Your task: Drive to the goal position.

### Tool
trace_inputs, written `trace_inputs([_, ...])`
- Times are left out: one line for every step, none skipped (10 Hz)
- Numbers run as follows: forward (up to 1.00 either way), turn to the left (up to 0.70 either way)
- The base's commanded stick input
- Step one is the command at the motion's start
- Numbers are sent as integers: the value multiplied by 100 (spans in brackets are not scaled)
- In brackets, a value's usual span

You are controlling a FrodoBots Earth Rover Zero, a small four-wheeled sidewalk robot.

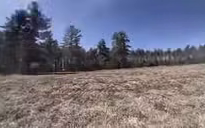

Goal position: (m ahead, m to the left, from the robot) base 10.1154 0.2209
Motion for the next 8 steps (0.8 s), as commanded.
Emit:
trace_inputs([70, 0])
trace_inputs([70, 0])
trace_inputs([70, 0])
trace_inputs([70, 0])
trace_inputs([70, 0])
trace_inputs([70, 0])
trace_inputs([70, -35])
trace_inputs([70, -32])
